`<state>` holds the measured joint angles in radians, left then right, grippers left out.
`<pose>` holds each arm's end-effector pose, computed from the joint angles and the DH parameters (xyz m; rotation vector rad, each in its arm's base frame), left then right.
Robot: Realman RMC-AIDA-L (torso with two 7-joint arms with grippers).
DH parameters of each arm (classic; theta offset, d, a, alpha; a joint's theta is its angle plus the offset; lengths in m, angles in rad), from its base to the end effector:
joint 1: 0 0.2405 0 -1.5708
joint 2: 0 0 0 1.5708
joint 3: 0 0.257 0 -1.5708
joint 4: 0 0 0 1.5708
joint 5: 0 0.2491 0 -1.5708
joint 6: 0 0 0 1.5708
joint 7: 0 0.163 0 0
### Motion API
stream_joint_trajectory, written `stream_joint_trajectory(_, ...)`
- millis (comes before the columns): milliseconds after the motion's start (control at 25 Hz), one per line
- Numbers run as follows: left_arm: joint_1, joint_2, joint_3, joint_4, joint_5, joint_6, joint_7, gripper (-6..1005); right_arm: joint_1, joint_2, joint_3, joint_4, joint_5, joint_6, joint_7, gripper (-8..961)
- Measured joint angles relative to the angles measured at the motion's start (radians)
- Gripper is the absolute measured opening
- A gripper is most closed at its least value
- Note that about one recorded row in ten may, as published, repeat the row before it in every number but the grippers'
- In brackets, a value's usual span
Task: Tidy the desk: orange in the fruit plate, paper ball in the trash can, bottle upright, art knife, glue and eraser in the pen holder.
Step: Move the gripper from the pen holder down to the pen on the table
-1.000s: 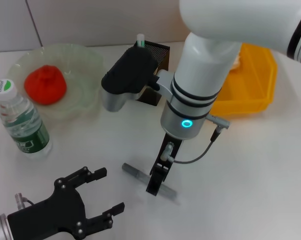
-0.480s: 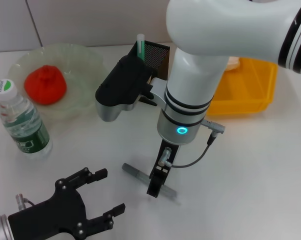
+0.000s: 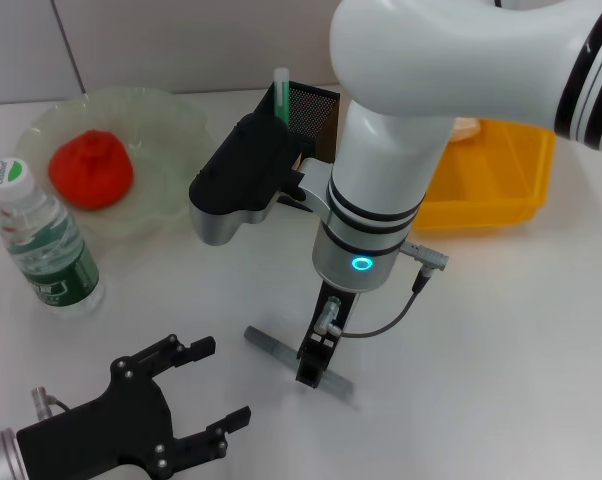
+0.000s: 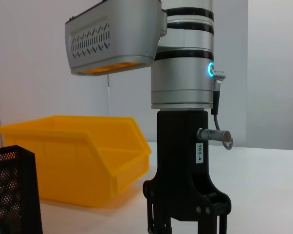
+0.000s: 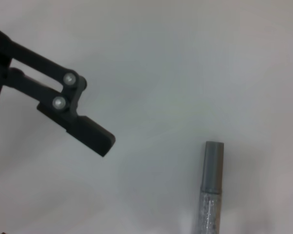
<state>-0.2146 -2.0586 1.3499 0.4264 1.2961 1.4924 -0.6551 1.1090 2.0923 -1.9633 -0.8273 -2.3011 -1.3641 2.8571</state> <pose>-0.3187 0.2528 -0.0892 -2.6407 -0.1968 -0.8528 0.0958 0.3723 -0.1621 -2.7441 0.7383 -0.9296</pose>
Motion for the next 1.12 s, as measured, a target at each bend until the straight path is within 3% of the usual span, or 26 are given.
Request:
stream_joint_trajectory(40,0.0,0.0,0.0,0.0,0.0,0.0,0.0,788,0.0,0.0,0.0,0.0,0.0,0.0,0.0,736)
stream_joint_trajectory(160,-0.003,0.0,0.0,0.0,0.0,0.0,0.0,788,-0.001,0.0,-0.013,0.001,0.013,0.004,0.001,540)
stream_joint_trajectory(1120,-0.008,0.0,0.0,0.0,0.0,0.0,0.0,787,-0.001,0.0,-0.075,0.01,0.05,0.024,0.018,387)
